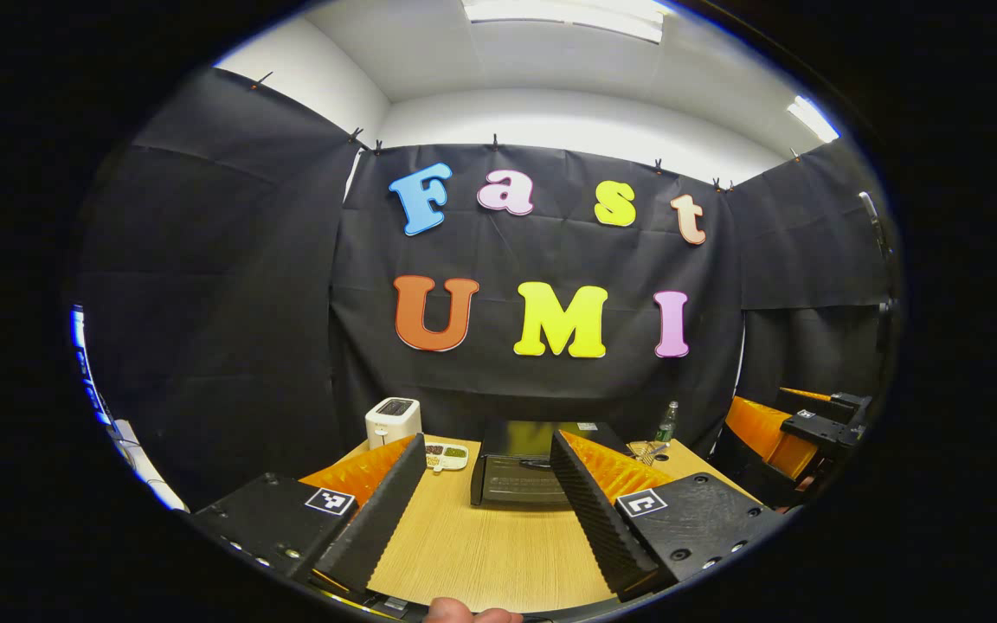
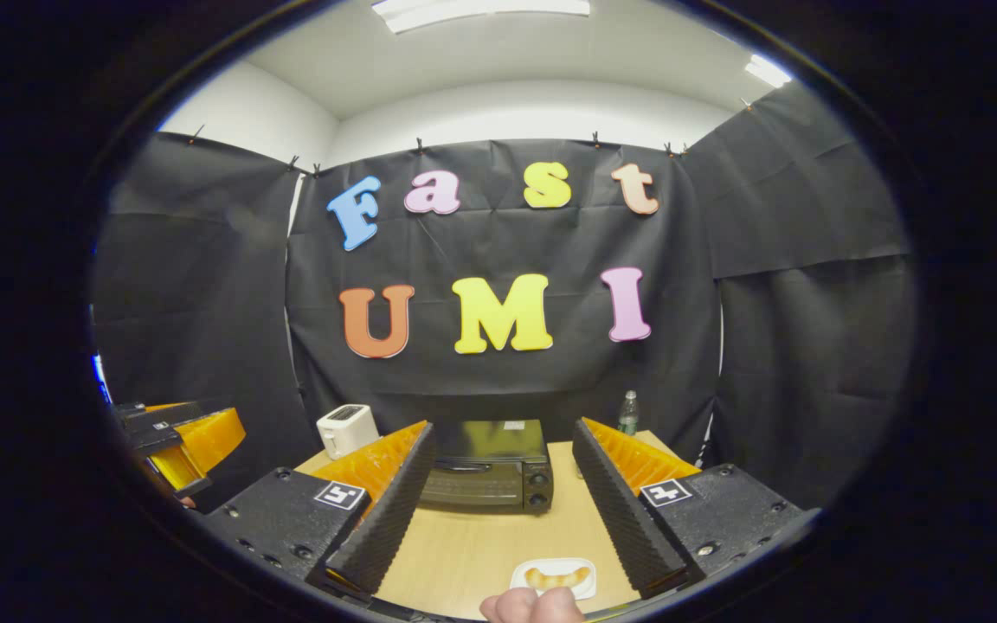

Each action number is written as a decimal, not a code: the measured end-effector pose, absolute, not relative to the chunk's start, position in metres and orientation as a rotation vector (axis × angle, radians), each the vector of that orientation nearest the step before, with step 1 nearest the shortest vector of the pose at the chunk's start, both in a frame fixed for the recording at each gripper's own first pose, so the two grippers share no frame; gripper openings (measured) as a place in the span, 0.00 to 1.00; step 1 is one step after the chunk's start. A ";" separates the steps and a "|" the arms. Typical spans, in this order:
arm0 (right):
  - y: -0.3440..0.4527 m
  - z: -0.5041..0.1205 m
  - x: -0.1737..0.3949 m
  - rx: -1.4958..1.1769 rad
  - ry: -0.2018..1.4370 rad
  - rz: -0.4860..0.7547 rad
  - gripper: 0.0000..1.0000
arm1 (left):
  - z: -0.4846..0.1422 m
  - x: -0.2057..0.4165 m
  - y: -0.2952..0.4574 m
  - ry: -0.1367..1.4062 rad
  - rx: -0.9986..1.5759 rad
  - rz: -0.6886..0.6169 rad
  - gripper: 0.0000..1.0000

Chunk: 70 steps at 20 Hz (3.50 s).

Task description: Open the electric oven with the left hand, put the food in, and close the electric oven.

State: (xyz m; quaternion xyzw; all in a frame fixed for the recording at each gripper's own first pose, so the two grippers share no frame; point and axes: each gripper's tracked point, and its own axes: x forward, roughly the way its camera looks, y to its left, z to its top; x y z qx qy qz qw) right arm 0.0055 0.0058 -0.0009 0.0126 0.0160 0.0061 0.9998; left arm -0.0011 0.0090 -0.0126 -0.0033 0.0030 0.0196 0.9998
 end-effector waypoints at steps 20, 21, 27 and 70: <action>-0.109 -0.032 0.056 0.053 0.113 -0.152 1.00 | -0.078 0.116 -0.072 0.135 0.003 -0.092 0.94; -0.119 -0.035 0.061 0.055 0.116 -0.162 1.00 | -0.081 0.128 -0.075 0.141 0.001 -0.093 0.94; -0.172 -0.048 0.087 0.039 0.159 -0.224 1.00 | -0.117 0.202 -0.088 0.205 0.016 -0.075 0.94; -0.200 -0.087 0.035 0.049 0.289 -0.332 0.97 | -0.331 0.167 -0.072 0.733 0.055 -0.090 0.98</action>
